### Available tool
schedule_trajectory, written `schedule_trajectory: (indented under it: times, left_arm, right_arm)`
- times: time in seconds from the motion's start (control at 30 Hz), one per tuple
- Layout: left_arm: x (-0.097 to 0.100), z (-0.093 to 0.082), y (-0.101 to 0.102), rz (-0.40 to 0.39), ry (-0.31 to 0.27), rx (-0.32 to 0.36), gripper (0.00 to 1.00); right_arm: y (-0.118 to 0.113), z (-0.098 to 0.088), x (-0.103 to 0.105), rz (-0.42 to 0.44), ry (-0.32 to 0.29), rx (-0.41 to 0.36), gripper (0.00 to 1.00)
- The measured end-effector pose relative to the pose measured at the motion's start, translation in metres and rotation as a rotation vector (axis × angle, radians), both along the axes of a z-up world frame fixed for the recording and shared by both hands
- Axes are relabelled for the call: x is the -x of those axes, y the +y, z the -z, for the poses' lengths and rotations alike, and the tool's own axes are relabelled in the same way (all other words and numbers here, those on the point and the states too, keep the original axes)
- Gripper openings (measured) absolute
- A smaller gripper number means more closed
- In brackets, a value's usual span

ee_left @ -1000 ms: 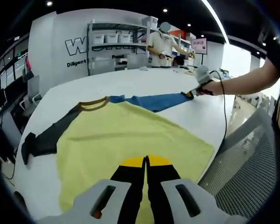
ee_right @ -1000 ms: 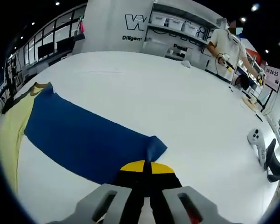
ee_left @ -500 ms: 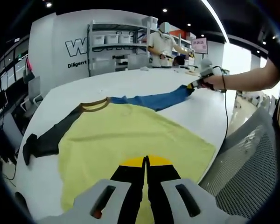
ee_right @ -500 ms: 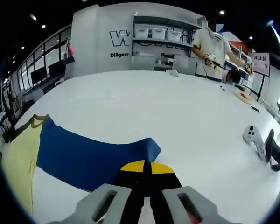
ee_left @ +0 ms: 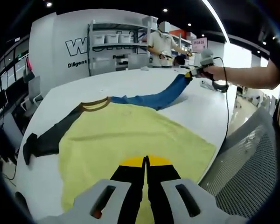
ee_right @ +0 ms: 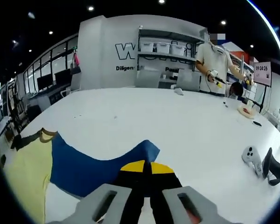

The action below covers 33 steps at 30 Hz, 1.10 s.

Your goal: Fold the garment on the visible template until the final outline fits inside the template.

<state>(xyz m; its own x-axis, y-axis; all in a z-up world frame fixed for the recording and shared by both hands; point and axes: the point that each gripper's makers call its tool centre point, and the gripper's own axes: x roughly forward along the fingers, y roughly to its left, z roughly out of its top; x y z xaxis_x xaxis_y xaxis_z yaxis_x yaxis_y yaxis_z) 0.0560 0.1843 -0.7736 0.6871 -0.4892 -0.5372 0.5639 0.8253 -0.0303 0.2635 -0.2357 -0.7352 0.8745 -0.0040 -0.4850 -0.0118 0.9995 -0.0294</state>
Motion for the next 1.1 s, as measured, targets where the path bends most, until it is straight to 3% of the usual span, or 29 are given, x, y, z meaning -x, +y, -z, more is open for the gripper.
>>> schedule_trajectory:
  times: [0.73, 1.1]
  left_arm:
    - [0.002, 0.007, -0.001, 0.013, 0.024, -0.014, 0.00]
    - [0.004, 0.011, 0.001, 0.014, 0.053, -0.003, 0.00]
  right_arm:
    - [0.078, -0.043, 0.002, -0.100, -0.092, -0.033, 0.00]
    - [0.120, -0.047, 0.006, -0.166, -0.098, -0.063, 0.00]
